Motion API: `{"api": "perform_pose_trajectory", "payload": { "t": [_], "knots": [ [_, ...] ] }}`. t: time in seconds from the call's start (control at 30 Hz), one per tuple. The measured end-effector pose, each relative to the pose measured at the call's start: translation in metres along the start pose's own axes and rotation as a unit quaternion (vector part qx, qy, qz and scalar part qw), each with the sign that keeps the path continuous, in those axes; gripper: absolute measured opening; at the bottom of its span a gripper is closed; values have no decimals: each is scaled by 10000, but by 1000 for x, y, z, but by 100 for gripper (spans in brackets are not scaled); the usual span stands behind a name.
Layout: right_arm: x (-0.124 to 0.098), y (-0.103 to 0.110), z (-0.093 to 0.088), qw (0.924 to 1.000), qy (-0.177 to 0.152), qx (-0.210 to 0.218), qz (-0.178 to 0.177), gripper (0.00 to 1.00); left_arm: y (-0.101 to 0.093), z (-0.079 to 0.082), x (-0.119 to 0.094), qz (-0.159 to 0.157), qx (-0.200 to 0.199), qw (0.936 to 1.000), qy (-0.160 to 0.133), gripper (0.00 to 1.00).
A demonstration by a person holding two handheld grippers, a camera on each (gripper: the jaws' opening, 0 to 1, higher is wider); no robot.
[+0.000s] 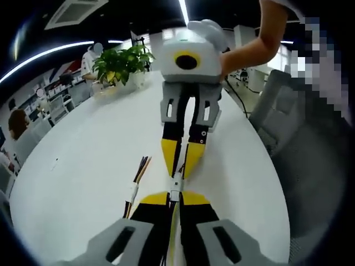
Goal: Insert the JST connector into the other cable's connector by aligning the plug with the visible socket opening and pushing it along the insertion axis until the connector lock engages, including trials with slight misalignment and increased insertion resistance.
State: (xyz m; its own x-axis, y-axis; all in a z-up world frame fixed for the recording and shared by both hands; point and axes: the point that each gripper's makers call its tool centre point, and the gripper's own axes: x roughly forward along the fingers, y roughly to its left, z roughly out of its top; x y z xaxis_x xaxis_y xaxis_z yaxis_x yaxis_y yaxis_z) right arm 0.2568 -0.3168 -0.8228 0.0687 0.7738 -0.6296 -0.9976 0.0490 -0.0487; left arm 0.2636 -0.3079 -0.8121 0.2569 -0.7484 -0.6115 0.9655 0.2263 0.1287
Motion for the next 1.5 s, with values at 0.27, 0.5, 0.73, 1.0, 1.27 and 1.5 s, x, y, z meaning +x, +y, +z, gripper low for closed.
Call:
{"api": "perform_pose_trajectory", "payload": {
  "t": [0.27, 0.5, 0.73, 1.0, 1.27, 1.5],
  "knots": [
    [0, 1, -1, 9999, 91, -80, 99, 3, -1, 0, 2, -87, 278, 9996, 28, 0],
    [2, 2, -5, 9994, 206, -234, 163, 3, -2, -1, 7, -129, 235, 9996, 108, 0],
    [2, 5, -4, 9992, 214, -263, 206, 3, -6, 2, 8, -156, 254, 9995, 56, 0],
    [0, 0, -1, 9989, 133, -423, 133, 3, -2, 3, 7, -34, 220, 9997, -51, 0],
    [-1, -1, 1, 9987, 194, -459, 59, 3, -3, 6, 8, -2, 256, 9996, -106, 0],
    [0, 0, -1, 9991, 203, -357, 95, 3, -4, 6, 9, 15, 252, 9996, -99, 0]
  ]
}}
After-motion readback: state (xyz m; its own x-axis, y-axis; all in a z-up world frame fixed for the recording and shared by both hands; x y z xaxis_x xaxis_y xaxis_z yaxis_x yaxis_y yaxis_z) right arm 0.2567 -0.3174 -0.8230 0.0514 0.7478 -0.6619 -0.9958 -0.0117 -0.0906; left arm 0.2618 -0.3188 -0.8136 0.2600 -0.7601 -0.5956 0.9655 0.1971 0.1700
